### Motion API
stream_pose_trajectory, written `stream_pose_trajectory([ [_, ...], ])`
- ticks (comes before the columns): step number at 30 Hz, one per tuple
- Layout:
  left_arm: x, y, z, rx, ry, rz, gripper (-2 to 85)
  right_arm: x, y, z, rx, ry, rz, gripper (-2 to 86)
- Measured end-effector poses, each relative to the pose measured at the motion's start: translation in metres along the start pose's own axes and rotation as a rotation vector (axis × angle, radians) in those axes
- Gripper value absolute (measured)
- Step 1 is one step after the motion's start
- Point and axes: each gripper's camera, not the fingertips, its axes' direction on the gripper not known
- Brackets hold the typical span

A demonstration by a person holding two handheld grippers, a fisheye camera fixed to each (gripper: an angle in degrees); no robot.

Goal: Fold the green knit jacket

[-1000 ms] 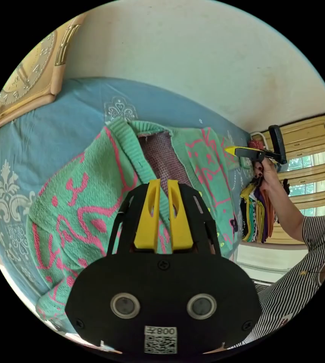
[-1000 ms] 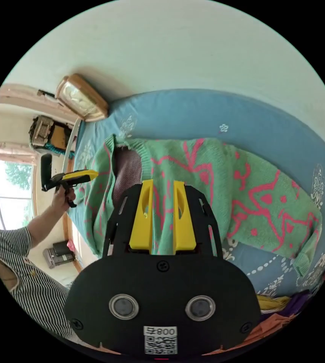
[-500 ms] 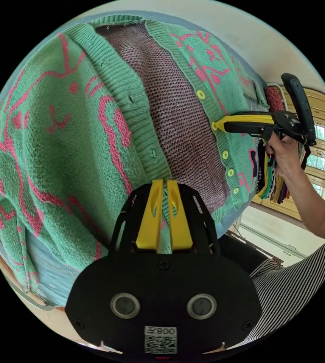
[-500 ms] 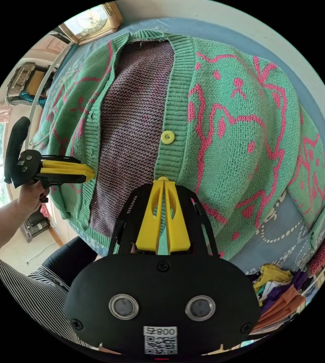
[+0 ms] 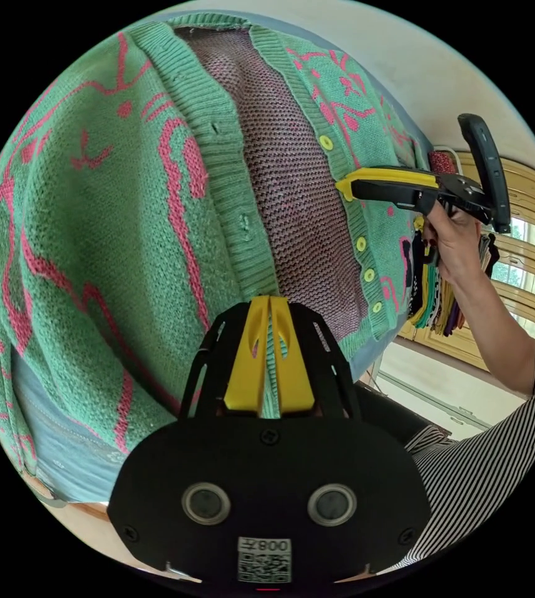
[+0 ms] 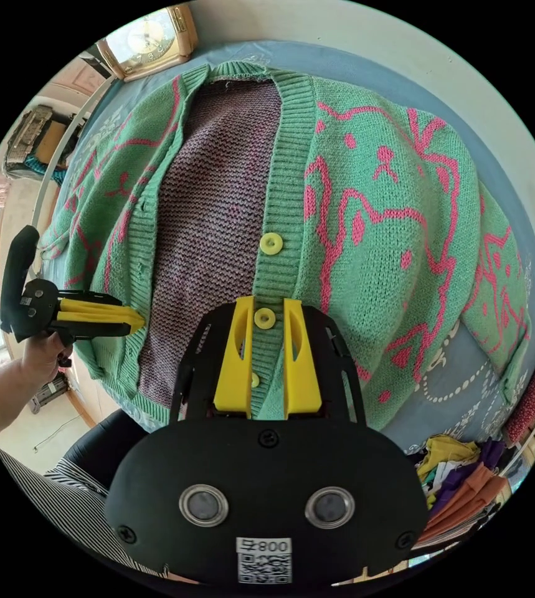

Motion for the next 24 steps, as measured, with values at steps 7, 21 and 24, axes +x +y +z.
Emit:
stream_pose_trajectory([
  [7, -0.004, 0.013, -0.018, 0.024, 0.162, -0.018, 0.0, 0.011, 0.005, -0.065, 0.083, -0.155, -0.005, 2.3],
  [21, 0.022, 0.039, -0.027, 0.058, 0.264, 0.046, 0.1, 0.009, -0.038, -0.101, 0.102, -0.100, -0.075, 5.2],
  [24, 0.016, 0.043, -0.046, 0.115, 0.226, 0.035, 0.1, 0.026, -0.081, -0.123, 0.176, 0.101, -0.065, 7.5],
])
